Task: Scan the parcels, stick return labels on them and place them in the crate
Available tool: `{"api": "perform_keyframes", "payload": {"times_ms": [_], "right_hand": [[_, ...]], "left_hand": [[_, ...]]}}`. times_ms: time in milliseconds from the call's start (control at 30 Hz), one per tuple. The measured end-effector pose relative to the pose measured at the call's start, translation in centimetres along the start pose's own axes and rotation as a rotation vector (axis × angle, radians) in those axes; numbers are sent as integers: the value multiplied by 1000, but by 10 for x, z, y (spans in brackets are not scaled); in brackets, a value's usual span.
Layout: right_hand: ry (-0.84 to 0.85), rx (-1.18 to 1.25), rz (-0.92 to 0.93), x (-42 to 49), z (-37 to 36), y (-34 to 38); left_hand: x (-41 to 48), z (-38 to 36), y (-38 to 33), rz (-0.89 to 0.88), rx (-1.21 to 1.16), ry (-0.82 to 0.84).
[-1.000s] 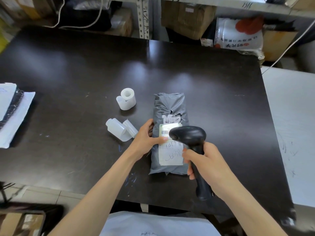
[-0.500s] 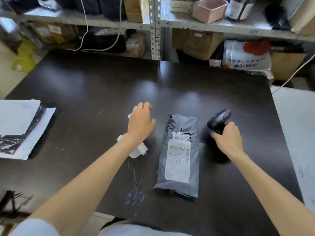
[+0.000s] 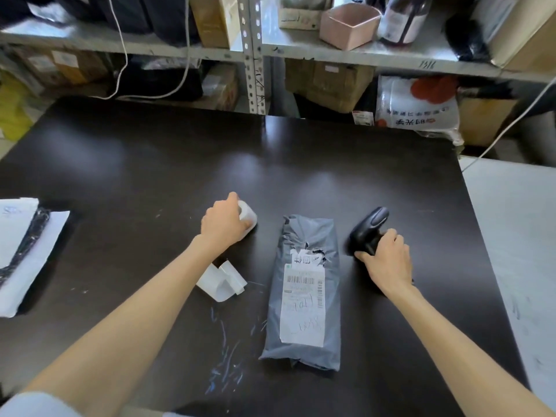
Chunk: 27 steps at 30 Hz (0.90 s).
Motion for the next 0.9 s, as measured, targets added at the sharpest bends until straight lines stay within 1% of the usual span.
{"api": "perform_keyframes", "payload": {"times_ms": [100, 133, 200, 233, 267, 300, 333, 367, 400, 433, 467, 533, 600, 633, 667, 700, 767, 800, 833, 900], "right_hand": [[16, 5, 3, -3, 2, 1], [-4, -25, 20, -6, 3, 5], [-141, -114, 97, -15, 11, 17], [-229, -105, 181, -21, 17, 28], [-301, -24, 290, -29, 22, 42], [-295, 144, 379, -36, 26, 58], [-190, 376, 420, -42, 29, 75], [-25, 604, 403, -46, 30, 91], [153, 792, 341, -51, 29, 104], [293, 924, 280, -54, 26, 114], [363, 992, 240, -56, 24, 119], [362, 1070, 202, -56, 26, 122], [378, 1169, 120, -55, 24, 117], [398, 1195, 89, -56, 22, 115], [398, 1169, 97, -58, 22, 115], [352, 1075, 164, -59, 23, 114], [174, 834, 403, -63, 30, 116], [106, 765, 531, -66, 36, 118], [78, 727, 632, -68, 40, 121], [99, 688, 724, -69, 44, 124]], "left_hand": [[-9, 17, -3, -147, -391, -55], [-13, 23, -6, -195, -506, -58], [-23, 32, -12, -289, -723, 0], [-29, 35, -16, -336, -813, 45], [-35, 36, -21, -379, -878, 86], [-40, 36, -26, -413, -919, 121], [-46, 35, -32, -439, -943, 150], [-51, 33, -38, -457, -957, 175], [-55, 31, -43, -470, -969, 191], [-58, 30, -46, -475, -981, 198], [-61, 29, -48, -472, -992, 198], [-66, 29, -46, -460, -996, 208], [-69, 28, -43, -437, -994, 244], [-71, 28, -41, -419, -989, 256], [-71, 28, -41, -401, -973, 251], [-72, 29, -40, -385, -949, 232], [-73, 30, -40, -364, -905, 201], [-74, 31, -40, -357, -894, 193], [-75, 32, -39, -350, -883, 184], [-75, 35, -37, -337, -850, 169]]}}
Point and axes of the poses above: each hand's wrist, its own x-axis towards the middle knuckle, its own z-axis out of the back of the hand, y = z × x, the point moved 3 cm from there along x, towards the middle knuckle, and after that the axes turned 10 degrees about x, right-handed, at the moved point
